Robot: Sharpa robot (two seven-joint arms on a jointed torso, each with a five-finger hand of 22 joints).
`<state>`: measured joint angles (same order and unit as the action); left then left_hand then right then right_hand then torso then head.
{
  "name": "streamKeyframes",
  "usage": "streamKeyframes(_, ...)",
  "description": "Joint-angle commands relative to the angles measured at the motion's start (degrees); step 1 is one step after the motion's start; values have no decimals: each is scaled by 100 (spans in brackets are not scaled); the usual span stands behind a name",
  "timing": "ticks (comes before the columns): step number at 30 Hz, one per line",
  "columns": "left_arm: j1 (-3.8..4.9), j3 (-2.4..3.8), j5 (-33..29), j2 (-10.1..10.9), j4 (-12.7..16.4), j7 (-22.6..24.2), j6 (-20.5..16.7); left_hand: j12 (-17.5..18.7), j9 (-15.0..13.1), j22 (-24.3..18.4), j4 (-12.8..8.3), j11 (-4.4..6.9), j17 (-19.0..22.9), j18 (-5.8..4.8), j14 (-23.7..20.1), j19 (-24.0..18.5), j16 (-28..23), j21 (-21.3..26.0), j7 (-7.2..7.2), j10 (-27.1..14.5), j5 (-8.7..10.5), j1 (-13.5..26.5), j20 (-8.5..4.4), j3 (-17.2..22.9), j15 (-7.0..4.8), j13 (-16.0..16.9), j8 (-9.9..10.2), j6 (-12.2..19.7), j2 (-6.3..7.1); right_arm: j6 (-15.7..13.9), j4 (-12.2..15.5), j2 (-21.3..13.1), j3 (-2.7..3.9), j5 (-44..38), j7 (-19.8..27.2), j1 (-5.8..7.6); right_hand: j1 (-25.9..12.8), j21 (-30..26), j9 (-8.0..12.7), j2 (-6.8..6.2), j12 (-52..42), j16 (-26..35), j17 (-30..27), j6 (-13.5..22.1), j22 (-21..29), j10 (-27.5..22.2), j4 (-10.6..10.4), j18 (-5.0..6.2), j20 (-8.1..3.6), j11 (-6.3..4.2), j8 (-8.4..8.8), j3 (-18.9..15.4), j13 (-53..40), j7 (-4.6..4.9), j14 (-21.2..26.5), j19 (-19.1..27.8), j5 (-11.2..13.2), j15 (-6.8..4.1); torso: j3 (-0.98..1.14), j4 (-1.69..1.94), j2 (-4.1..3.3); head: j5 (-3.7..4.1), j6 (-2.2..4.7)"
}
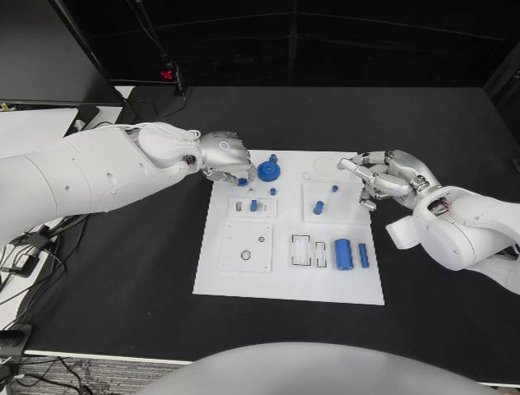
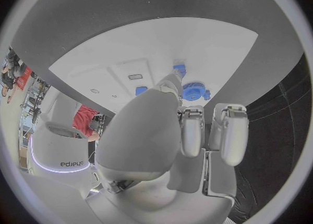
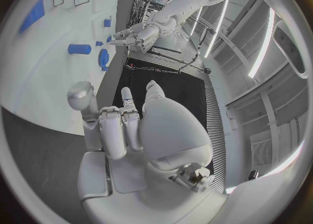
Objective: Assemble the parts on the task board
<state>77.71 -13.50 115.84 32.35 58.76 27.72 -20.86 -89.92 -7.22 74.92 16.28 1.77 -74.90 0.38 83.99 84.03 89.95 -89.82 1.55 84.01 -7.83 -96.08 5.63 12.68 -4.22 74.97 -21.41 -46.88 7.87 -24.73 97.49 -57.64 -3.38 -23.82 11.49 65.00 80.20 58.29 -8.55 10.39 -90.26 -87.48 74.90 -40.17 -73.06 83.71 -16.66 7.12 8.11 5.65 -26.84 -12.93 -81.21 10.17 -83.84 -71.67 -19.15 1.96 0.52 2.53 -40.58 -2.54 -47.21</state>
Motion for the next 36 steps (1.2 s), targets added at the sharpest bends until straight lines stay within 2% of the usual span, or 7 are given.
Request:
streamKeyframes(1, 6, 4, 87, -44, -59, 54, 4, -8, 32, 1508, -6, 58, -1510, -38, 601, 597, 5, -18, -33, 599, 31, -72, 59, 66, -45, 1503, 60, 73, 28, 63, 5, 3, 3, -16, -7, 6, 30, -19, 9, -1, 26, 3, 1039, 40, 9, 629, -1, 30, -6, 4, -37, -22, -879, -4, -328, 33, -25, -5, 1, 0, -4, 2, -1)
streamKeyframes(11, -23, 4, 100, -160, -222, -2, 191, -8, 60, 1508, -5, 72, -1510, -38, 601, 597, 5, -18, -67, 599, 35, -93, 68, 95, -53, 1503, 100, 136, 69, 68, 2, 18, 3, -17, -14, 6, 30, -19, 9, -1, 26, 3, 1039, 40, 9, 629, -1, 30, -6, 4, -37, -22, -879, -4, -328, 33, -25, -5, 1, -2, -1, 7, -16)
streamKeyframes(22, -38, 5, 101, -173, -293, 23, 327, -8, 76, 1508, 24, 79, -1510, -38, 601, 597, 5, -18, -49, 599, 41, -31, 77, 84, -59, 1503, 112, 155, 110, 69, 3, 11, 3, -17, -15, 6, 32, -19, 11, 0, 26, 3, 1039, 46, 7, 629, -2, 30, -5, 5, -40, -26, -879, -3, -329, 32, -30, -3, 3, 5, 3, 18, -30)
streamKeyframes(36, -43, 5, 100, -158, -318, 20, 261, -8, 76, 1508, 21, 72, -1510, -38, 601, 597, 5, -18, -10, 599, 12, -3, 87, 153, -57, 1503, 76, 71, 59, 88, -2, 14, 3, -17, -25, 5, 32, -19, 11, 0, 26, 3, 1039, 46, 7, 629, -2, 30, -5, 5, -40, -26, -879, -3, -329, 32, -30, -3, -3, 0, -3, 22, -31)
